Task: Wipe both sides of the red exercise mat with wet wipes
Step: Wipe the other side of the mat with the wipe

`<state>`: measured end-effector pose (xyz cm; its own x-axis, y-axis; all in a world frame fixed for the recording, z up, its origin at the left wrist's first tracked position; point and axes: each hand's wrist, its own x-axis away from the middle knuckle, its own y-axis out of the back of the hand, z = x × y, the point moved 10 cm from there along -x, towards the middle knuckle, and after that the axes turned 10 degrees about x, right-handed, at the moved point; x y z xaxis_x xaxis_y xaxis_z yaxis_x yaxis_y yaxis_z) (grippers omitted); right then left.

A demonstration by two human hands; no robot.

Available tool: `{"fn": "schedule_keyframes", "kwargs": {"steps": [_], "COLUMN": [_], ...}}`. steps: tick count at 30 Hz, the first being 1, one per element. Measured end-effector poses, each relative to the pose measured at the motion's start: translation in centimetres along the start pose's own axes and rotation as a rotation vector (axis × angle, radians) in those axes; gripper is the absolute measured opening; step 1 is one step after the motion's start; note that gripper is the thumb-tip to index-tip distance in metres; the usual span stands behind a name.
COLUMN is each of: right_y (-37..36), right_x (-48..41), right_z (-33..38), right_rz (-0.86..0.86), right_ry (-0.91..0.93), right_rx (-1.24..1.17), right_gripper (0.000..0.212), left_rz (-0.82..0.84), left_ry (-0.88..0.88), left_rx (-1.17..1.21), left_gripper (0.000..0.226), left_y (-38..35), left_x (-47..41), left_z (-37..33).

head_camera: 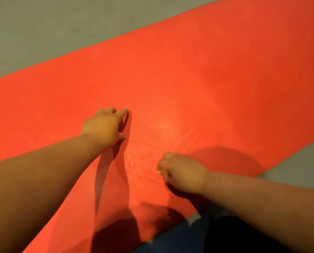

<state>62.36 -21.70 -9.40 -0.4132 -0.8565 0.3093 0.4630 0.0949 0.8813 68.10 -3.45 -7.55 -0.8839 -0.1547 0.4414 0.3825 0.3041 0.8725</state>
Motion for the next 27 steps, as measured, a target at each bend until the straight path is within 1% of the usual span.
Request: {"fn": "schedule_keyframes", "kwargs": {"steps": [1, 3, 4, 5, 6, 7, 8, 9, 11, 12, 13, 14, 15, 16, 18, 20, 21, 22, 23, 26, 27], "right_y": [1.5, 4.9, 6.3, 7.1, 7.3, 6.7, 5.7, 4.2, 0.8, -0.2, 0.2, 1.4, 2.9, 4.7, 8.5, 10.1, 9.7, 8.7, 7.2, 2.2, 1.7], "right_x": [-0.5, -1.2, -1.1, -1.0, -1.0, -1.4, -2.0, -2.7, -2.8, -2.8, -2.9, -3.2, -3.7, -3.9, -3.4, -3.0, -3.4, -4.1, -5.0, -6.2, -6.3], "right_z": [-2.8, -10.3, -13.5, -15.2, -15.3, -13.8, -10.9, -7.0, 0.8, 2.6, 2.1, -0.2, -3.4, -7.3, -14.8, -18.3, -17.9, -16.0, -12.7, -0.3, 0.8], "right_rz": [-0.067, -0.197, -0.234, -0.259, -0.268, -0.260, -0.239, -0.183, 0.028, 0.105, 0.088, 0.016, -0.079, -0.167, -0.335, -0.399, -0.382, -0.340, -0.279, 0.005, 0.046], "right_ry": [-0.106, -0.398, -0.539, -0.634, -0.675, -0.651, -0.561, -0.411, -0.053, 0.058, 0.081, 0.021, -0.087, -0.232, -0.522, -0.703, -0.717, -0.664, -0.541, 0.026, 0.129], "right_rx": [0.003, 0.016, 0.012, 0.019, 0.042, 0.063, 0.052, 0.029, -0.031, -0.029, -0.029, -0.028, -0.025, -0.015, -0.007, -0.027, -0.023, -0.023, -0.025, -0.041, -0.048], "right_gripper": [0.018, 0.016, 0.015, 0.015, 0.015, 0.014, 0.014, 0.014, 0.014, 0.017, 0.023, 0.030, 0.032, 0.029, 0.014, 0.008, 0.008, 0.009, 0.010, 0.008, 0.007], "left_rz": [-0.015, -0.013, -0.002, 0.004, 0.001, -0.014, -0.034, -0.050, -0.035, -0.006, 0.024, 0.046, 0.056, 0.061, 0.070, 0.077, 0.080, 0.082, 0.088, 0.118, 0.121], "left_ry": [-0.001, 0.001, 0.002, 0.010, 0.021, 0.032, 0.041, 0.055, 0.076, 0.082, 0.085, 0.088, 0.094, 0.098, 0.102, 0.111, 0.120, 0.130, 0.139, 0.150, 0.157], "left_rx": [0.034, 0.088, 0.113, 0.143, 0.170, 0.195, 0.213, 0.223, 0.219, 0.213, 0.203, 0.189, 0.169, 0.147, 0.098, 0.051, 0.033, 0.022, 0.014, -0.013, -0.012], "left_gripper": [0.096, 0.107, 0.110, 0.110, 0.108, 0.106, 0.104, 0.103, 0.106, 0.108, 0.111, 0.113, 0.114, 0.116, 0.118, 0.121, 0.123, 0.125, 0.126, 0.127, 0.127], "left_y": [0.2, 0.1, 0.0, 0.1, 0.4, 0.9, 1.4, 1.9, 2.1, 1.8, 1.4, 1.0, 0.8, 0.9, 1.2, 1.7, 1.9, 2.0, 2.1, 1.9, 1.9], "left_x": [-0.4, -1.1, -1.5, -1.9, -2.4, -3.0, -3.6, -4.0, -4.5, -4.7, -4.8, -4.9, -4.9, -5.0, -5.1, -5.3, -5.5, -5.7, -5.8, -5.9, -5.9], "left_z": [0.5, 1.8, 2.4, 3.1, 3.7, 4.3, 4.7, 5.1, 5.5, 5.5, 5.5, 5.5, 5.6, 5.6, 5.4, 4.9, 4.7, 4.7, 4.7, 4.7, 4.7]}}
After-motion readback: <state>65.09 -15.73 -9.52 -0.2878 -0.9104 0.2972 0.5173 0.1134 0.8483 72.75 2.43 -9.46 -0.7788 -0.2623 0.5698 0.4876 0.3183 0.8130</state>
